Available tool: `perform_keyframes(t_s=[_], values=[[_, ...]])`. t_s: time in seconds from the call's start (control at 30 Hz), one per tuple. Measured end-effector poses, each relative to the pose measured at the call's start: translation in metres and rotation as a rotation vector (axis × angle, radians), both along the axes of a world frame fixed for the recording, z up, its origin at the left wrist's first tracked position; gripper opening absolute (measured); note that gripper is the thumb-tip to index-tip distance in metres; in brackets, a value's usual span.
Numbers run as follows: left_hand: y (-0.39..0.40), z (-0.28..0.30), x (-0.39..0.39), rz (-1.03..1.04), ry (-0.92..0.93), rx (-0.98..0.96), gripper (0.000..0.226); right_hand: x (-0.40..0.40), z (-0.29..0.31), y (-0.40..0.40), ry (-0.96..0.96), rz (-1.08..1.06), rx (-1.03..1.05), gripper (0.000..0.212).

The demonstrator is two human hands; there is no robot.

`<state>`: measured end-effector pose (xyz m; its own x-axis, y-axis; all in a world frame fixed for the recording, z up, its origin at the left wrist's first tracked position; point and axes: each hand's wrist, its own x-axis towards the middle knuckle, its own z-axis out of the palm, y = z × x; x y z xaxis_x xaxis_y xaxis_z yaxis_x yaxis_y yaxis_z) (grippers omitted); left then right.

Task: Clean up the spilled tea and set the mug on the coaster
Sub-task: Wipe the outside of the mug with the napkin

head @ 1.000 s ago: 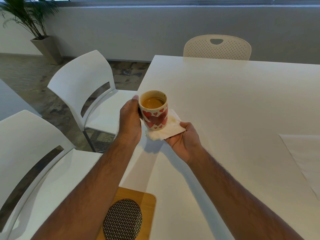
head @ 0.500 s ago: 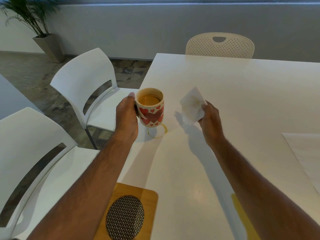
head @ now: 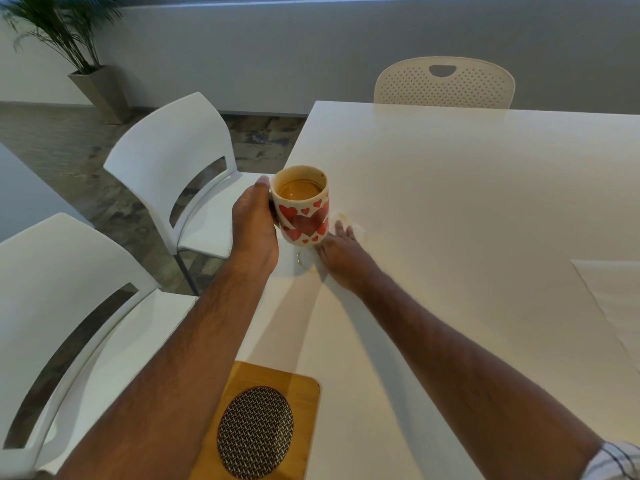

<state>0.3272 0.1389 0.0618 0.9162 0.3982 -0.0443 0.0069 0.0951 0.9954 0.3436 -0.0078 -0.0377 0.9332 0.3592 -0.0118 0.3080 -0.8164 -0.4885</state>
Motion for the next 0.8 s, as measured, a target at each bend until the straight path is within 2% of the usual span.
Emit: perform_keyframes(t_s=[0.2,0.37,0.47,0.63,0.7,0.8], values=[[0.001,0.004,0.004,-0.007,-0.004,0.02,0.021,-0.015,0.007,0.011,0.045,0.119,0.024,0.043],[0.0,0.005,0.006,-0.033,-0.004,0.021,0.021,-0.041,0.032,-0.005,0.054,0.303,-0.137,0.046],[0.001,0.003,0.006,-0.046,-0.003,0.031,0.021,-0.055,0.032,-0.022,0.031,0.368,-0.151,0.046],[0.0,-0.002,0.006,-0.029,0.025,0.019,0.022,-0.07,0.027,-0.062,0.137,0.297,-0.075,0.044],[0.0,-0.004,0.007,-0.033,0.033,0.027,0.023,-0.071,0.039,-0.08,0.129,0.238,-0.026,0.038],[0.0,-0.009,0.006,-0.049,0.057,0.046,0.027,-0.059,0.053,-0.107,0.023,0.074,0.195,0.035]])
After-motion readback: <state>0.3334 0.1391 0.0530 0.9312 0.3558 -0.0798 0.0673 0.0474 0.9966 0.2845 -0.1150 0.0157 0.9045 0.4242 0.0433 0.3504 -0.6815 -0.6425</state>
